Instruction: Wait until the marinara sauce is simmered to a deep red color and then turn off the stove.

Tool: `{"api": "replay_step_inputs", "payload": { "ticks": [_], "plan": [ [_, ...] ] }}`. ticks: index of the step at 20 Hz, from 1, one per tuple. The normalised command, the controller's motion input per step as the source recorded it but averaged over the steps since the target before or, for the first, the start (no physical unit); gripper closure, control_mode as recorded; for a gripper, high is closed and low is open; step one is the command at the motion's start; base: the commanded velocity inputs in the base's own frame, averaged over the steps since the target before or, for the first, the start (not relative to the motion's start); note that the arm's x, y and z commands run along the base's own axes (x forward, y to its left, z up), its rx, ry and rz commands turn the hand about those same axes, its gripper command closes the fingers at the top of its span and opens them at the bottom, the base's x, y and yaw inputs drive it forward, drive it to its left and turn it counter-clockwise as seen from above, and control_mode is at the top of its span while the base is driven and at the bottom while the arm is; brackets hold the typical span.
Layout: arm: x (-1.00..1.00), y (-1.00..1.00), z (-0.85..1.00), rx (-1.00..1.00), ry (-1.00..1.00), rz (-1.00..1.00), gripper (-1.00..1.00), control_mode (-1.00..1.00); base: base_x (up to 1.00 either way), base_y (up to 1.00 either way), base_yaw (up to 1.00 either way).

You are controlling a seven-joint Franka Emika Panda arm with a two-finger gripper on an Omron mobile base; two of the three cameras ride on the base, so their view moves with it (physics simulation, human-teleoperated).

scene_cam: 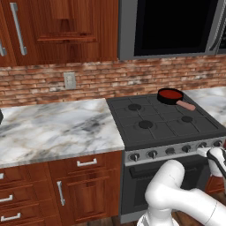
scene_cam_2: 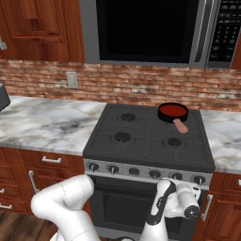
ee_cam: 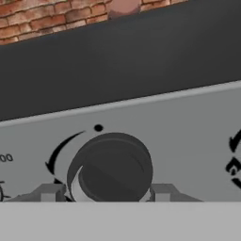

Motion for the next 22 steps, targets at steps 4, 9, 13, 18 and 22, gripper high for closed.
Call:
{"api": "replay_step_inputs", "payload": {
  "ticks": [4,9,13,18,22],
  "plan": [
    [-0.06,0.00,-0.13,0.15,0.00,-0.10,1.00,-1.00,0.00,0.00,0.00],
    [-0.06,0.00,-0.14,0.14,0.00,-0.10,1.00,-1.00,0.00,0.00,0.00],
    [-0.05,0.00,-0.15,0.14,0.00,-0.11,1.00,-1.00,0.00,0.00,0.00],
    [-0.05,0.00,-0.14,0.14,0.00,-0.12,1.00,-1.00,0.00,0.00,0.00],
    [-0.06,0.00,-0.15,0.13,0.00,-0.14,1.00,-1.00,0.00,0.00,0.00]
  ]
}}
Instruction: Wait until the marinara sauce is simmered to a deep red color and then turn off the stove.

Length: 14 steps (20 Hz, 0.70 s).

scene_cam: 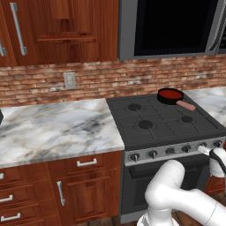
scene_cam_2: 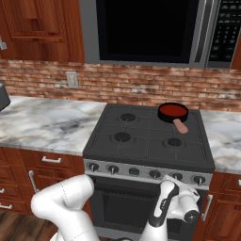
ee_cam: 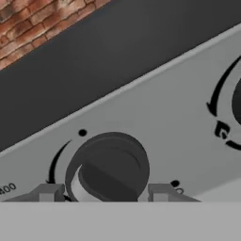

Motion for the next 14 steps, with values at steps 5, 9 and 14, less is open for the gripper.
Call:
{"api": "replay_step_inputs", "payload": {
  "ticks": [5,9,14],
  "plan": [
    [-0.09,0.00,-0.15,0.13,0.00,-0.15,1.00,-1.00,0.00,0.00,0.00],
    [-0.10,0.00,-0.15,0.14,0.00,-0.16,1.00,-1.00,0.00,0.00,0.00],
    [-0.09,0.00,-0.17,0.13,0.00,-0.16,1.00,-1.00,0.00,0.00,0.00]
  ]
}}
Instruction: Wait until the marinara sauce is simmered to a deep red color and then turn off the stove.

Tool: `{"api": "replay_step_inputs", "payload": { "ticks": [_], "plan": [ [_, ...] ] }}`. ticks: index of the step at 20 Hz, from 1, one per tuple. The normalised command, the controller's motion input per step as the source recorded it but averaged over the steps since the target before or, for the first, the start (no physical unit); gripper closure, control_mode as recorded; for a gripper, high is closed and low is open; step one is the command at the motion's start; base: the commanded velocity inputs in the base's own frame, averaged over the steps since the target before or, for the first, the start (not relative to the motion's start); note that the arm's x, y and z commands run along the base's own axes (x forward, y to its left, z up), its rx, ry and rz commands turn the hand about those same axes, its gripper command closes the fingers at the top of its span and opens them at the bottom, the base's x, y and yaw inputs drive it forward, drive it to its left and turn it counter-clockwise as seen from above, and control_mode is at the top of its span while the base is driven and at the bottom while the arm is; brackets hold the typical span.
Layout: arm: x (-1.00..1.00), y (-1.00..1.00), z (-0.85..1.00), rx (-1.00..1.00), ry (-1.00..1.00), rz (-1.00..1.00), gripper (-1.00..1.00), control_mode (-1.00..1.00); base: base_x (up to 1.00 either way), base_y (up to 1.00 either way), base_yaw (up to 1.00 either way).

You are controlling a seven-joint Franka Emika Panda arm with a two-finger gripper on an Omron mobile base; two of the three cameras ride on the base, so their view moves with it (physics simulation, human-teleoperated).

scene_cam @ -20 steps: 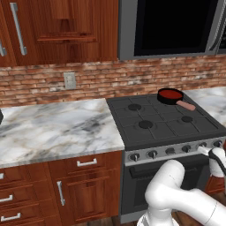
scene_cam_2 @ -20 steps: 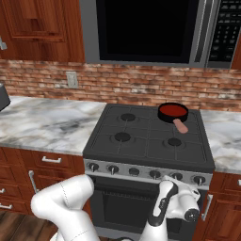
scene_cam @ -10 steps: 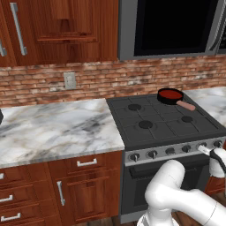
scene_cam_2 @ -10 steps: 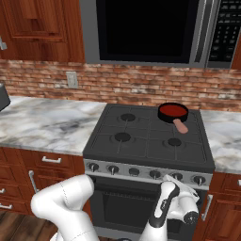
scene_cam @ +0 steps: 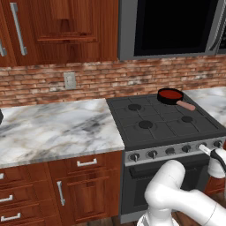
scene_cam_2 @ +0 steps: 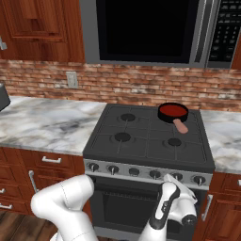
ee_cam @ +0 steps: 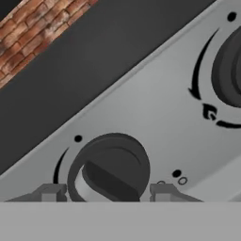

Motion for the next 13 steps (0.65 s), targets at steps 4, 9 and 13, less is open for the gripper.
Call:
{"api": "replay_step_inputs", "payload": {
  "ticks": [4,9,13],
  "plan": [
    [-0.08,0.00,-0.16,0.13,0.00,-0.16,1.00,-1.00,0.00,0.00,0.00],
    [-0.08,0.00,-0.16,0.12,0.00,-0.16,1.00,-1.00,0.00,0.00,0.00],
    [-0.07,0.00,-0.16,0.11,0.00,-0.16,1.00,-1.00,0.00,0.00,0.00]
  ]
}}
